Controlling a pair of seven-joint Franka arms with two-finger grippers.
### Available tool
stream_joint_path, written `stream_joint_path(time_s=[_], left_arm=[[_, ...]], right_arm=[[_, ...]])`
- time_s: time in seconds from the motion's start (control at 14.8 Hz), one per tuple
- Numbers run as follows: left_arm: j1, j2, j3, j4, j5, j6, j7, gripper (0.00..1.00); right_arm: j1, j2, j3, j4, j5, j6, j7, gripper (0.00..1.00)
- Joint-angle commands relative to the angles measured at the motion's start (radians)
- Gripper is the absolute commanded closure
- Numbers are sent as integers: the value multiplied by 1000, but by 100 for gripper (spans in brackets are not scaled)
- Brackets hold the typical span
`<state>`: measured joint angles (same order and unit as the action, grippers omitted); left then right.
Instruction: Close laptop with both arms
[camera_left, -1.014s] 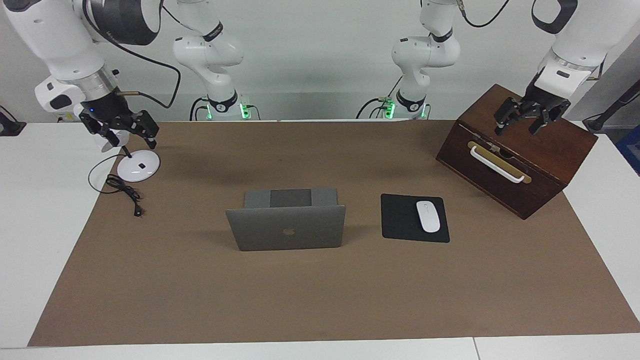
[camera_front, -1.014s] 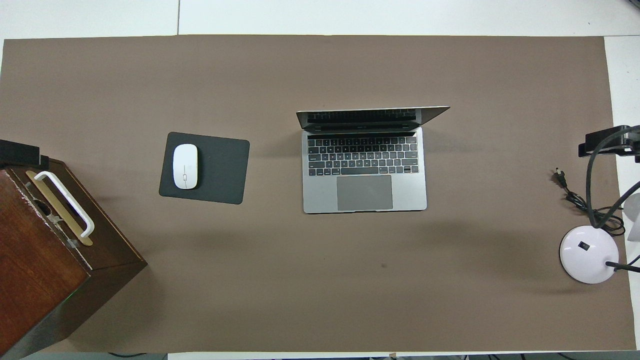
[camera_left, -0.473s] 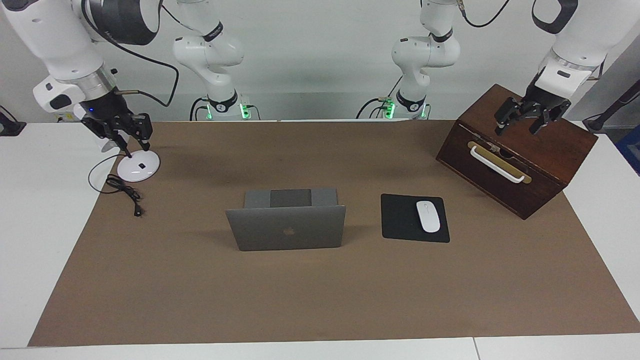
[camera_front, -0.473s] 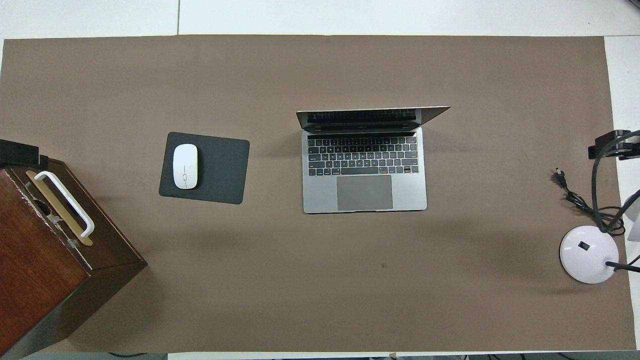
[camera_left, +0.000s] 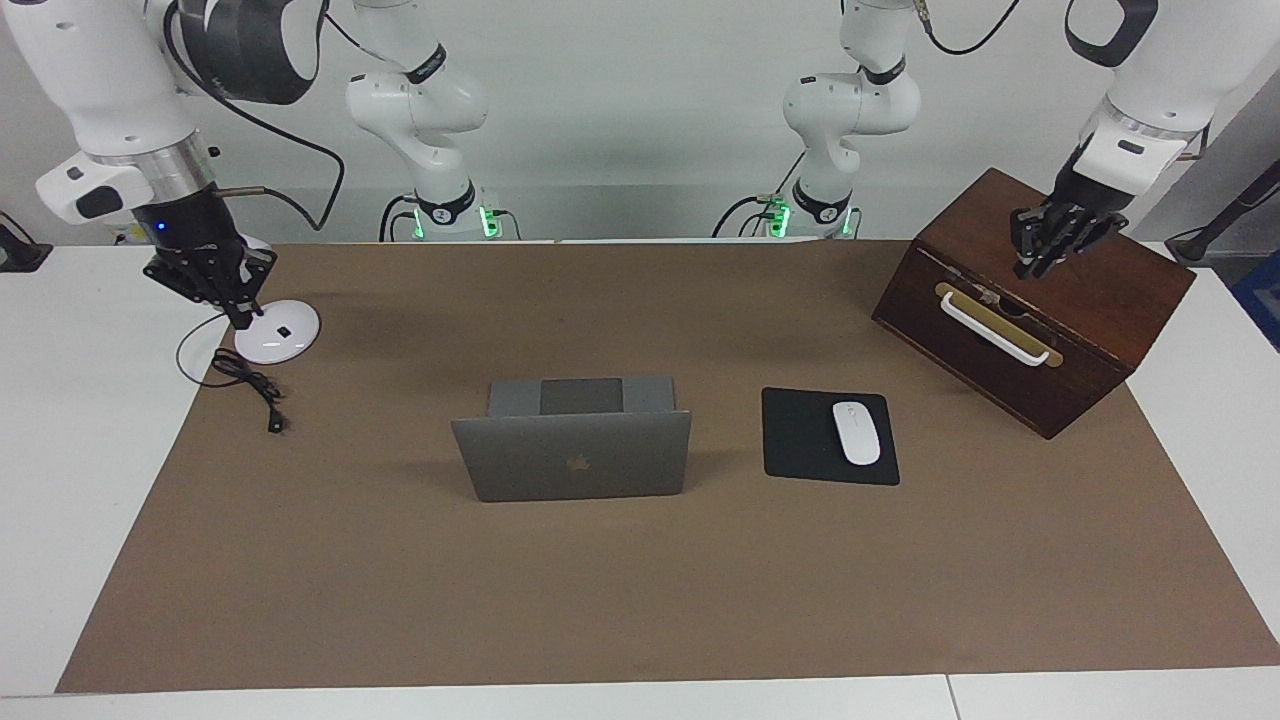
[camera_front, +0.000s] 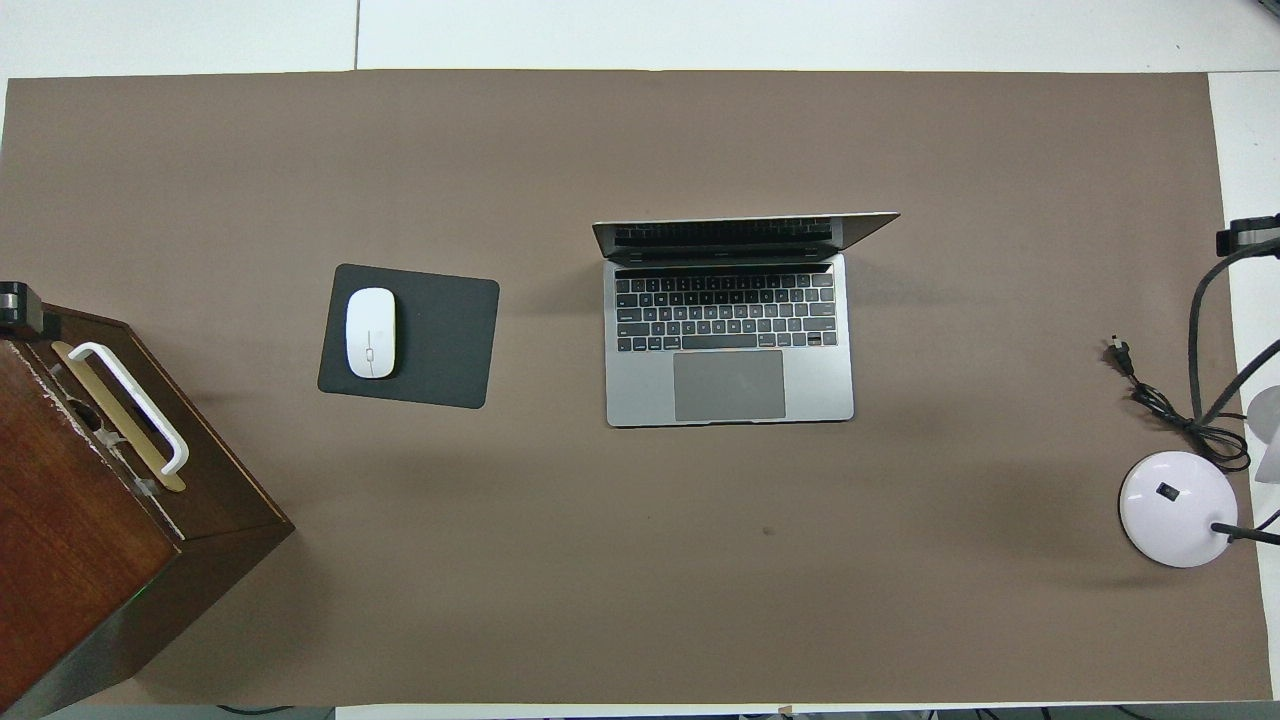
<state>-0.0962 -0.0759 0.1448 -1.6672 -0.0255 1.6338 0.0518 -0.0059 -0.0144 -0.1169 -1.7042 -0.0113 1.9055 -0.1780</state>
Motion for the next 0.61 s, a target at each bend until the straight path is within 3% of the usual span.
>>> stream_joint_path(time_s=[0.0, 0.34, 0.54], left_arm=[[4, -22, -1, -26, 13, 24, -12, 100], [3, -13, 2, -23, 13, 90, 0, 100], [3, -12, 1, -28, -1, 161, 6, 100]], right_arm=[[3, 46, 6, -6, -13, 104, -29, 100], [107, 138, 8, 20, -10, 296, 40, 100], [217, 186, 6, 80, -12, 290, 234, 100]])
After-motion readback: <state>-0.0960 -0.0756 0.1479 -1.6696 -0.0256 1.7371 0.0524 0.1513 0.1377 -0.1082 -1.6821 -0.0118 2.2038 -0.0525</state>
